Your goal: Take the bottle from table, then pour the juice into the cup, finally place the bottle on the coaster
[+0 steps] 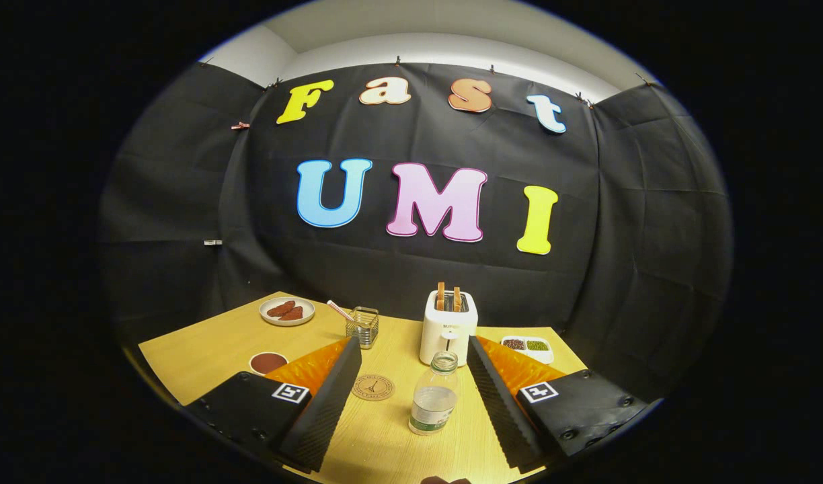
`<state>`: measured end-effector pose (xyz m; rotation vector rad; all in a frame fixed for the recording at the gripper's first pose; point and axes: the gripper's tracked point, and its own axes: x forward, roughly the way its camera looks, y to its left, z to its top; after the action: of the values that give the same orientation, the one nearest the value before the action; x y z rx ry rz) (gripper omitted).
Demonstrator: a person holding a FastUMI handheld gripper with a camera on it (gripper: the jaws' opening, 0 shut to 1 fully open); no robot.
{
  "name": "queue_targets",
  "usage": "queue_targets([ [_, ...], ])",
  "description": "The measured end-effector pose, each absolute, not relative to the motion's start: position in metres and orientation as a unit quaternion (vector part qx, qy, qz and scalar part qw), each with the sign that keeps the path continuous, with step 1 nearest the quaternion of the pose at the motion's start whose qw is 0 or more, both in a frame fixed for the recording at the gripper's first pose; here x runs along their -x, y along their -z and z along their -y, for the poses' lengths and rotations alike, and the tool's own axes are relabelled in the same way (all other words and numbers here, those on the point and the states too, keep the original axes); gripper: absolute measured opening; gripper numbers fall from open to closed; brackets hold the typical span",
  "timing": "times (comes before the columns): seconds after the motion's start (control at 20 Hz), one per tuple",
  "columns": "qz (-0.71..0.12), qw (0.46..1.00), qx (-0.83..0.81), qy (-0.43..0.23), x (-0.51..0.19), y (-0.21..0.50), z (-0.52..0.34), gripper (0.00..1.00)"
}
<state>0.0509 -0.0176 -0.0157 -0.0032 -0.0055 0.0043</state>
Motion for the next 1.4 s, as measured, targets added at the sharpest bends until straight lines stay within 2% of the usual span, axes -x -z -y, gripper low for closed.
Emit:
queue_targets([
  [1.15, -0.043, 0.998, -0.027, 0.038, -0.13, 0.13, 0.051, 0.98],
  [1.4, -0.051, 0.998, -0.036, 0.029, -0.137, 0.152, 0.046, 0.98],
])
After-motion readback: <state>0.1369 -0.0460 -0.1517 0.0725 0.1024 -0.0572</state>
